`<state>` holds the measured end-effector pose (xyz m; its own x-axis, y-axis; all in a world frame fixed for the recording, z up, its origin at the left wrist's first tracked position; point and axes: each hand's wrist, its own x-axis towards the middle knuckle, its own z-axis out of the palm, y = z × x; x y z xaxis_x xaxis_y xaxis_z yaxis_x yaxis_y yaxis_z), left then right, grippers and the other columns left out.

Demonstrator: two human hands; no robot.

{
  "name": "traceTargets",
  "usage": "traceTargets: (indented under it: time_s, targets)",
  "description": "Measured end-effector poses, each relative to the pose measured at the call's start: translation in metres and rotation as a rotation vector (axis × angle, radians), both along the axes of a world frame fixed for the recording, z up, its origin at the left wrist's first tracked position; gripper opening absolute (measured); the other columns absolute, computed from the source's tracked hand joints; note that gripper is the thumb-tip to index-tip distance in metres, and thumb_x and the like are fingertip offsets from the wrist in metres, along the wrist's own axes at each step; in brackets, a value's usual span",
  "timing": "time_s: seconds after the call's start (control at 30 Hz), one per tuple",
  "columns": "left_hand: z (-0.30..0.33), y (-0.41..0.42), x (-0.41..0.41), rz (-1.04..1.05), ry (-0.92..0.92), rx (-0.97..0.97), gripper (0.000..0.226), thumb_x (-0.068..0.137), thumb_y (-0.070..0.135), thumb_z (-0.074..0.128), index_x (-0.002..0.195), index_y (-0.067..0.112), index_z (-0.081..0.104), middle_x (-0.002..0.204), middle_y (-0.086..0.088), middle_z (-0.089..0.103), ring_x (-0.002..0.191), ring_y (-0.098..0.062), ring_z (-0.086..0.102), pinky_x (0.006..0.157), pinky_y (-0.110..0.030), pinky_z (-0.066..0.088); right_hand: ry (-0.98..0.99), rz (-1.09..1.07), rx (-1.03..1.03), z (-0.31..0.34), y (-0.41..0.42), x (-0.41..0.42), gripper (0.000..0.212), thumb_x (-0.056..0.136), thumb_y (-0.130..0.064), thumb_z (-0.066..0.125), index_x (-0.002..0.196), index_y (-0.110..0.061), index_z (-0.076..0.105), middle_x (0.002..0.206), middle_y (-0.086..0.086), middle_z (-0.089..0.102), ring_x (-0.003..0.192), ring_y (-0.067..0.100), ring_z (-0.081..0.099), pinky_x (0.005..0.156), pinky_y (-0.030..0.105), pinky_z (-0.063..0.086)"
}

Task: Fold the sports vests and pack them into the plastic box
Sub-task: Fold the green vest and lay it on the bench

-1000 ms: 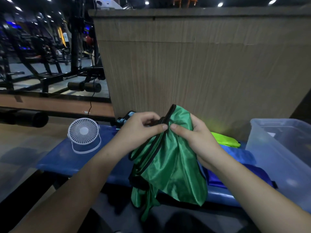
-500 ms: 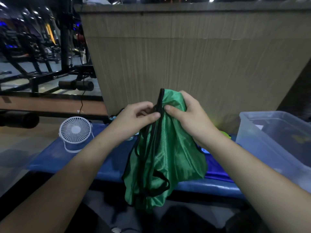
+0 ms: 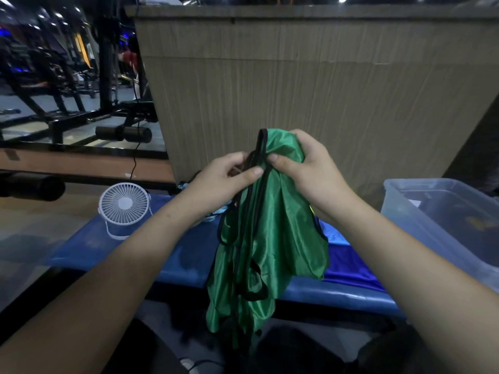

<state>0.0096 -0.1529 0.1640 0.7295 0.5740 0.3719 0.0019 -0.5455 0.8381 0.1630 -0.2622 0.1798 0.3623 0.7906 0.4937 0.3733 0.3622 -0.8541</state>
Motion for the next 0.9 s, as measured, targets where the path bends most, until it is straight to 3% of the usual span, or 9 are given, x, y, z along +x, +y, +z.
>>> traceTargets:
  time_s: [0.1, 0.13, 0.27, 0.47, 0.53, 0.63, 0.73, 0.83, 0.9]
  targets:
    - [-0.004, 0.000, -0.002, 0.037, 0.035, 0.060, 0.019, 0.095, 0.036, 0.066, 0.113, 0.031, 0.067, 0.125, -0.004, 0.058, 0.112, -0.003, 0.057, 0.095, -0.008, 0.042, 0.002, -0.026, 0.025, 0.004, -0.002, 0.001, 0.013, 0.092, -0.009, 0.069, 0.102, -0.007, 0.061, 0.098, 0.019, 0.071, 0.083, 0.022, 0.069, 0.082, 0.047, 0.057]
    - [-0.004, 0.000, -0.003, 0.052, 0.028, 0.084, 0.018, 0.094, 0.033, 0.067, 0.111, 0.028, 0.068, 0.123, -0.003, 0.058, 0.110, -0.002, 0.058, 0.092, -0.006, 0.041, -0.003, -0.030, 0.028, 0.006, -0.002, 0.001, 0.013, 0.092, -0.009, 0.069, 0.102, -0.007, 0.060, 0.097, 0.019, 0.071, 0.083, 0.021, 0.069, 0.081, 0.046, 0.057]
    - [0.005, -0.005, -0.001, 0.006, -0.071, -0.013, 0.024, 0.090, 0.018, 0.074, 0.110, 0.008, 0.067, 0.109, -0.013, 0.072, 0.102, -0.024, 0.070, 0.092, -0.043, 0.055, -0.043, -0.039, 0.015, 0.009, -0.001, -0.004, 0.013, 0.090, -0.008, 0.070, 0.099, -0.008, 0.060, 0.085, 0.005, 0.069, 0.075, 0.013, 0.065, 0.071, 0.034, 0.055]
    - [0.015, -0.005, -0.002, 0.000, -0.137, 0.041, 0.019, 0.090, 0.009, 0.072, 0.107, 0.003, 0.068, 0.105, -0.013, 0.074, 0.096, -0.012, 0.071, 0.088, -0.027, 0.056, -0.038, 0.009, 0.013, 0.015, -0.003, -0.005, 0.019, 0.088, -0.007, 0.072, 0.102, -0.008, 0.061, 0.092, 0.007, 0.071, 0.082, 0.017, 0.068, 0.077, 0.039, 0.058]
    - [0.015, 0.001, -0.005, 0.008, -0.132, 0.074, 0.014, 0.091, 0.008, 0.071, 0.104, 0.005, 0.070, 0.105, -0.014, 0.073, 0.097, -0.015, 0.070, 0.089, -0.030, 0.056, 0.000, 0.067, -0.018, 0.017, -0.004, -0.002, 0.025, 0.086, -0.005, 0.074, 0.107, -0.007, 0.060, 0.102, 0.012, 0.072, 0.088, 0.023, 0.070, 0.082, 0.044, 0.059]
    - [0.016, 0.006, -0.010, 0.026, -0.116, 0.087, 0.011, 0.092, 0.010, 0.070, 0.102, 0.013, 0.071, 0.104, -0.008, 0.073, 0.100, -0.019, 0.070, 0.095, -0.039, 0.055, 0.035, 0.135, -0.051, 0.019, -0.006, 0.002, 0.028, 0.085, 0.001, 0.073, 0.109, -0.005, 0.060, 0.101, 0.011, 0.074, 0.087, 0.023, 0.071, 0.079, 0.041, 0.059]
    - [0.018, -0.002, -0.011, -0.024, -0.093, 0.055, 0.026, 0.089, 0.022, 0.073, 0.113, 0.014, 0.070, 0.109, -0.005, 0.073, 0.104, -0.018, 0.069, 0.098, -0.039, 0.054, -0.055, 0.076, -0.049, 0.019, -0.006, 0.003, 0.032, 0.080, 0.000, 0.078, 0.106, -0.011, 0.063, 0.097, 0.007, 0.073, 0.084, 0.018, 0.069, 0.080, 0.041, 0.058]
    - [0.023, -0.013, -0.006, 0.018, -0.113, 0.112, 0.028, 0.085, 0.036, 0.077, 0.101, 0.015, 0.071, 0.094, -0.006, 0.071, 0.087, -0.009, 0.065, 0.079, -0.029, 0.052, -0.177, 0.055, -0.060, 0.015, -0.002, -0.004, 0.038, 0.072, -0.010, 0.082, 0.105, -0.019, 0.064, 0.092, 0.000, 0.069, 0.082, 0.011, 0.065, 0.081, 0.038, 0.053]
    - [0.029, -0.016, -0.005, 0.076, -0.156, 0.166, 0.013, 0.087, 0.024, 0.077, 0.092, 0.014, 0.072, 0.088, -0.009, 0.070, 0.077, -0.007, 0.061, 0.071, -0.026, 0.049, -0.199, 0.078, -0.084, 0.013, -0.002, -0.007, 0.042, 0.073, -0.011, 0.084, 0.107, -0.022, 0.063, 0.095, -0.001, 0.072, 0.086, 0.013, 0.067, 0.084, 0.040, 0.055]
